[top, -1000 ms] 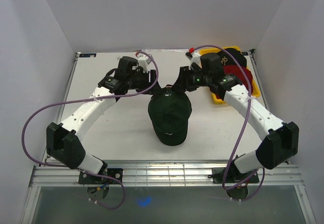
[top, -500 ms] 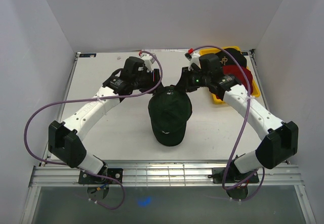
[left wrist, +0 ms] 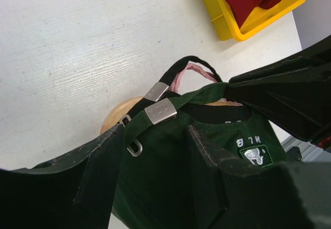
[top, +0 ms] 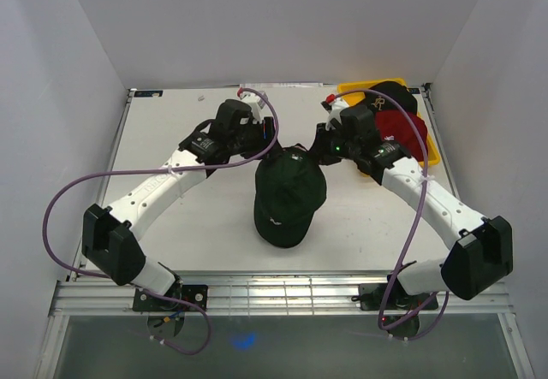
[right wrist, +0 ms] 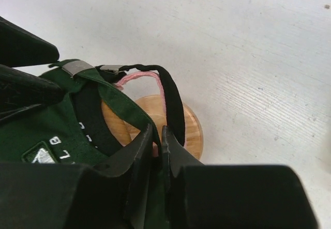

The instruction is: Stack the hats

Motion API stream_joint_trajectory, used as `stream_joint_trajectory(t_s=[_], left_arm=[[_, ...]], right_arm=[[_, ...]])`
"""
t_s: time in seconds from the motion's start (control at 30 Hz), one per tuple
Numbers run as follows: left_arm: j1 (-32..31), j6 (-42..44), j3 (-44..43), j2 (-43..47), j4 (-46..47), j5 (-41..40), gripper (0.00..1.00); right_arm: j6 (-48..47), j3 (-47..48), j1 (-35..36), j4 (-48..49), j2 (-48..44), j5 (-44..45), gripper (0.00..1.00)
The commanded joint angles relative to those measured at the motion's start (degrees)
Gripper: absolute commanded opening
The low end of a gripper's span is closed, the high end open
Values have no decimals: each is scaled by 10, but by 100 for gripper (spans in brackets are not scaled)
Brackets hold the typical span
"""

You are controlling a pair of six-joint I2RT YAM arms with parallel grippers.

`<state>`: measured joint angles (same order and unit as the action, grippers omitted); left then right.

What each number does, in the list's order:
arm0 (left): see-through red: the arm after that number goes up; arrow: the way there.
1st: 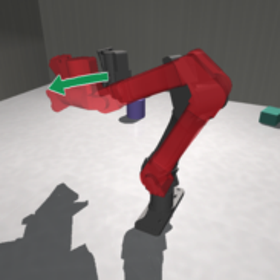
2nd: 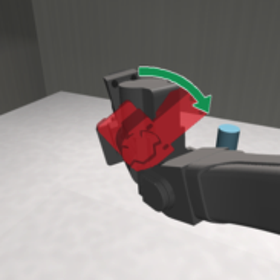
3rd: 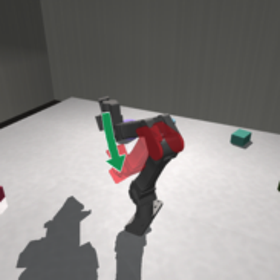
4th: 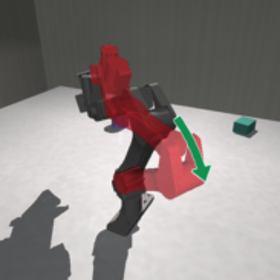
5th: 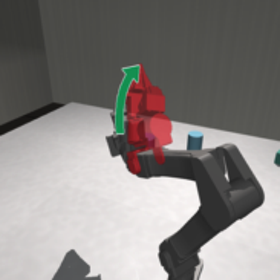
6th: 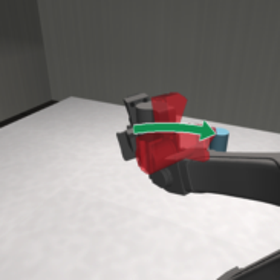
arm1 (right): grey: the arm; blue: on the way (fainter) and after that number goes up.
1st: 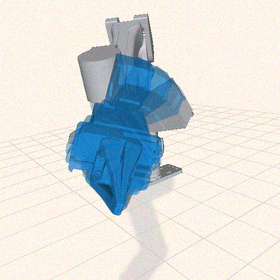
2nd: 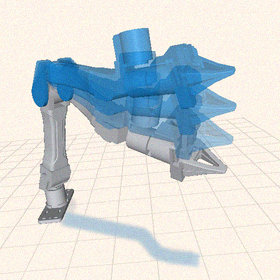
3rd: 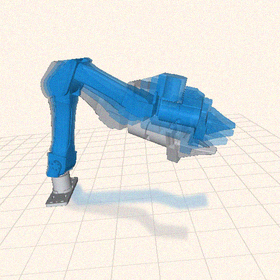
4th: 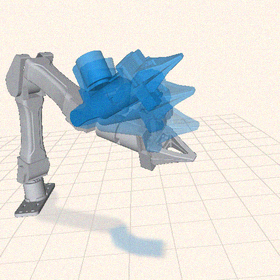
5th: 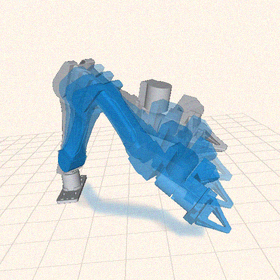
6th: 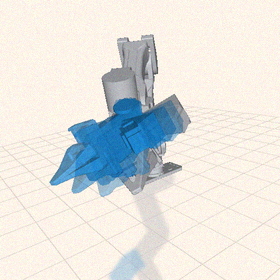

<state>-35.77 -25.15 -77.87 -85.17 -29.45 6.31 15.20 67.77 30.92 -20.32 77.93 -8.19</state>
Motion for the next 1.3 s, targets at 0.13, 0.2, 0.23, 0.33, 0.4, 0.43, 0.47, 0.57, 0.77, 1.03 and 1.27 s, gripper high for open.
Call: stream_joint_trajectory(t_s=[0.13, 0.2, 0.23, 0.33, 0.4, 0.43, 0.47, 0.57, 0.77, 1.03, 1.27], left_arm=[[-9, -10, 31, 16, -37, -47, 62], [-10, -12, 38, 19, -38, -54, 62], [-11, -14, 40, 20, -39, -54, 63], [-11, -17, 44, 23, -43, -80, 63], [-11, -21, 46, 24, -46, -82, 63], [-11, -22, 47, 25, -46, -84, 63], [-11, -23, 47, 25, -47, -86, 63], [-11, -28, 49, 32, -49, -96, 63], [-11, -20, 33, 52, -60, -122, 73], [-11, -19, 7, 76, -84, -163, 86], [-11, -51, 74, 134, -76, -166, 88]], right_arm=[[-13, -40, -7, 21, 0, 35, 17], [-12, -47, -7, 26, 3, 36, 17], [-11, -48, -7, 29, 4, 36, 17], [-9, -55, -7, 35, 5, 34, 17], [-10, -55, -7, 35, 11, 38, 17], [-11, -55, -7, 35, 14, 39, 17], [-11, -55, -7, 34, 16, 40, 17], [-10, -60, -7, 37, 18, 44, 16], [-12, -55, -7, 39, 19, 55, 16], [-13, -33, -7, 38, 27, 45, 17], [-14, 4, -7, 49, 61, 19, 17]])
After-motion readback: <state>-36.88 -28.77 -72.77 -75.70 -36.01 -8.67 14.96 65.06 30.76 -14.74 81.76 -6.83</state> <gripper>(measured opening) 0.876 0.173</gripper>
